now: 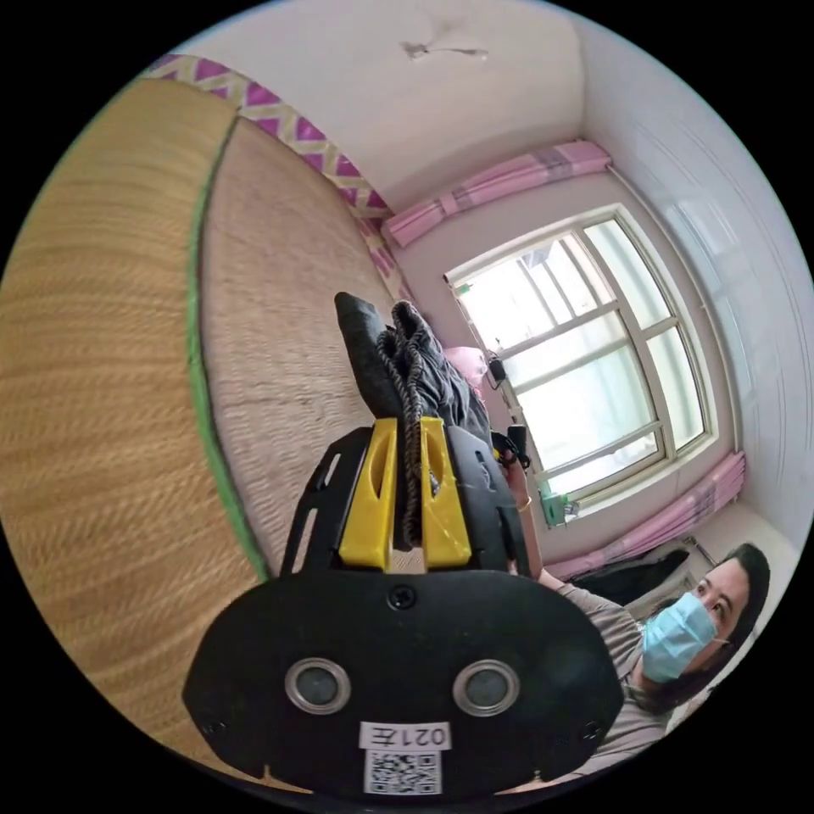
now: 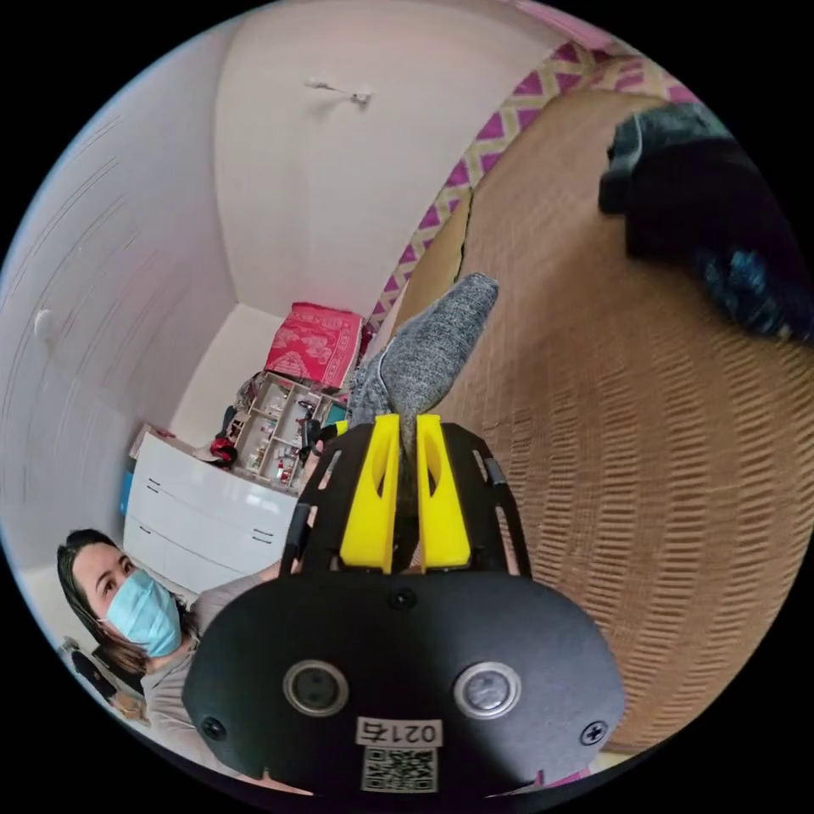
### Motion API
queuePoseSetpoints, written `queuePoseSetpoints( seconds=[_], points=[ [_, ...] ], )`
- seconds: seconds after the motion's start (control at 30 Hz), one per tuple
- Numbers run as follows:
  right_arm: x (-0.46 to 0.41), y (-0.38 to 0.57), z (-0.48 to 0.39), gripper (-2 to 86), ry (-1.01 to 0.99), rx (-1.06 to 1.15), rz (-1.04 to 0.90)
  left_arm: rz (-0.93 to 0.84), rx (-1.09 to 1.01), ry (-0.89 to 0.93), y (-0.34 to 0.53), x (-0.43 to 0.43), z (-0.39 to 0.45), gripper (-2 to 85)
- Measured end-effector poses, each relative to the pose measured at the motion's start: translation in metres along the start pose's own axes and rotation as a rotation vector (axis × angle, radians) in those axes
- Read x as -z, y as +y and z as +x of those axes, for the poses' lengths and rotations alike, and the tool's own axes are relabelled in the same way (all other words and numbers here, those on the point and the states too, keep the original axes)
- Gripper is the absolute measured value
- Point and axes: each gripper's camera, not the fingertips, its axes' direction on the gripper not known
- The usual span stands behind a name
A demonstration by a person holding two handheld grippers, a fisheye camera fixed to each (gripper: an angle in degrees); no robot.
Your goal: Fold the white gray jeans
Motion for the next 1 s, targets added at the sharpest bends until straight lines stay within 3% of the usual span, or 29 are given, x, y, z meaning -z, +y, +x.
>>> queuePoseSetpoints(
  seconds=[0.27,0.4,0.47,0.57,0.67,0.87,1.0],
  points=[
    [0.26,-0.099,-0.047,3.4,0.323,0.112,0.312,-0.13,-0.164,-0.023,-0.203,-0.31,0.203,4.8],
    [0.333,-0.163,-0.039,6.3,0.474,0.067,0.421,-0.16,-0.045,-0.1,-0.247,-0.414,0.221,4.5],
    [0.349,-0.19,-0.02,7.6,0.675,-0.041,0.404,-0.197,0.021,-0.111,-0.239,-0.445,0.192,1.4],
    [0.342,-0.2,-0.006,7.1,0.944,-0.099,0.334,-0.239,0.046,-0.111,-0.202,-0.446,0.148,-0.5],
    [0.319,-0.195,-0.02,5.5,1.025,-0.021,0.322,-0.264,0.039,-0.104,-0.147,-0.419,0.123,-0.8],
    [0.164,-0.201,-0.138,0.3,0.986,0.36,0.091,-0.298,0.012,-0.061,-0.016,-0.327,0.128,-0.9],
    [0.053,-0.206,-0.221,-0.5,0.858,0.527,-0.016,-0.275,-0.054,-0.156,0.072,-0.251,0.143,-0.9]
  ],
)
